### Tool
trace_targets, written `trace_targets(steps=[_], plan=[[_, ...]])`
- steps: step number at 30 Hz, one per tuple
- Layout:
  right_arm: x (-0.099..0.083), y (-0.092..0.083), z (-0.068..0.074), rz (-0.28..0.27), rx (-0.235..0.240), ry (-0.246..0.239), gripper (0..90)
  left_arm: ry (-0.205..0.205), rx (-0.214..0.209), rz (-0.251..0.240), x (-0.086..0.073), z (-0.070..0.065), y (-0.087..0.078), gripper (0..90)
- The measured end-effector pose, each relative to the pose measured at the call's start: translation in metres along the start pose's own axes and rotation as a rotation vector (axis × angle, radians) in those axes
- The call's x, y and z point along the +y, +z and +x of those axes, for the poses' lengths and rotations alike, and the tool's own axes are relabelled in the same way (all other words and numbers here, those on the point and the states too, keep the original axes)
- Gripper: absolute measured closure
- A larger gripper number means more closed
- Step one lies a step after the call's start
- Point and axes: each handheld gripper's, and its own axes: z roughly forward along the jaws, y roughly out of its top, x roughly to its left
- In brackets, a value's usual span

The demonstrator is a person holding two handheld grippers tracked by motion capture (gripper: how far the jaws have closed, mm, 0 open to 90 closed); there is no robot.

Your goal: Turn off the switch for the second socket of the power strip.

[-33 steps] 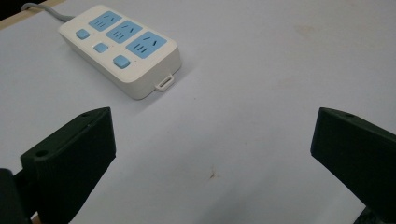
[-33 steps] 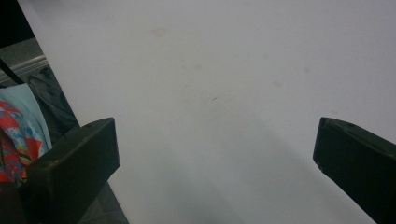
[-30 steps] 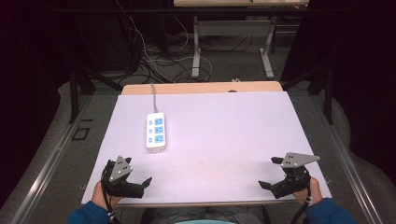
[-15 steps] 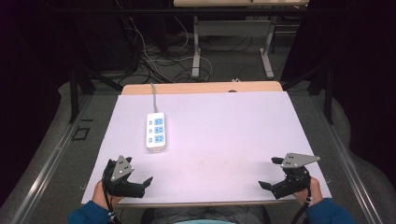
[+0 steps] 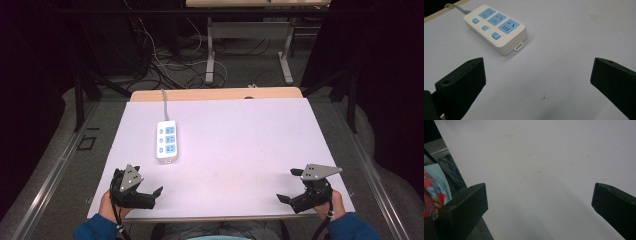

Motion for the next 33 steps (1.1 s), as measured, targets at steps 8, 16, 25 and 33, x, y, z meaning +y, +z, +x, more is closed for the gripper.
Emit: trace_targets(steps=[8, 16, 25, 33], plan=[[0.0, 0.001, 0.0, -0.002, -0.005, 0.002, 0.0, -0.017, 0.012, 0.007, 0.004, 0.005, 0.005, 0.1], [0.0, 0.001, 0.001, -0.001, -0.004, 0.002, 0.0, -0.022, 0.024, 0.021, 0.006, 0.01, 0.012, 0.0], [0.0, 0.0, 0.001, 0.007, -0.002, 0.004, 0.0, -0.027, 0.027, 0.036, 0.008, 0.015, 0.017, 0.1], [0.0, 0.001, 0.001, 0.01, -0.001, 0.01, 0.0, -0.034, 0.03, 0.035, 0.009, 0.017, 0.021, 0.1]])
